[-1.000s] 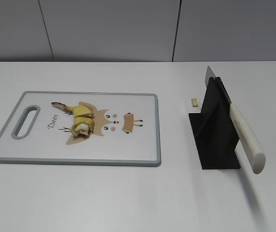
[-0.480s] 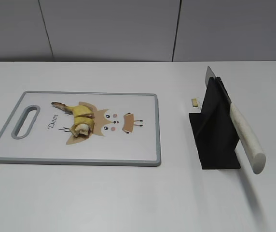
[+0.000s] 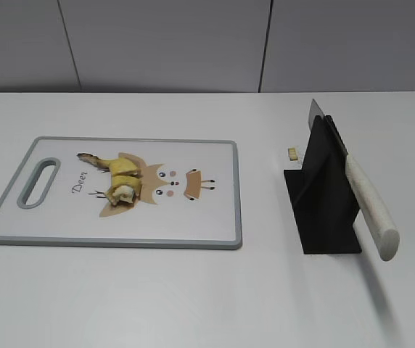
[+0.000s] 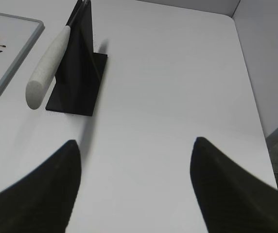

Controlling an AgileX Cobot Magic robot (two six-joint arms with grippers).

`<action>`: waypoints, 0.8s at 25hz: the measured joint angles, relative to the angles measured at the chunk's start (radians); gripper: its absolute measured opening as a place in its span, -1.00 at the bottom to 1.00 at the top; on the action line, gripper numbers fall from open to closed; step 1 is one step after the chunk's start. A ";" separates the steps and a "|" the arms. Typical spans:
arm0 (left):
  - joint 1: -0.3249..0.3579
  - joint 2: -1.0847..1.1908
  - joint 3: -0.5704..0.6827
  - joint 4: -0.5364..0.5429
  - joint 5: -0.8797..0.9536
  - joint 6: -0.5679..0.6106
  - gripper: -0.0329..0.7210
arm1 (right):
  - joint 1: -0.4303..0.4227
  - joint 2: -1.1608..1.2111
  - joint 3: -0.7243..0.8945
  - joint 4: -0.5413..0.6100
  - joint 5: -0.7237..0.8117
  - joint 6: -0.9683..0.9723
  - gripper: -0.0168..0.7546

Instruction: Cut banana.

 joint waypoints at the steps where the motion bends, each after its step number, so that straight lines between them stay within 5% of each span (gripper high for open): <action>1: 0.000 0.000 0.000 0.000 0.000 0.000 0.55 | 0.000 0.000 0.000 0.000 0.000 0.000 0.46; 20: 0.000 0.000 0.000 0.000 0.000 0.001 0.51 | 0.000 0.000 0.000 0.000 0.000 0.000 0.46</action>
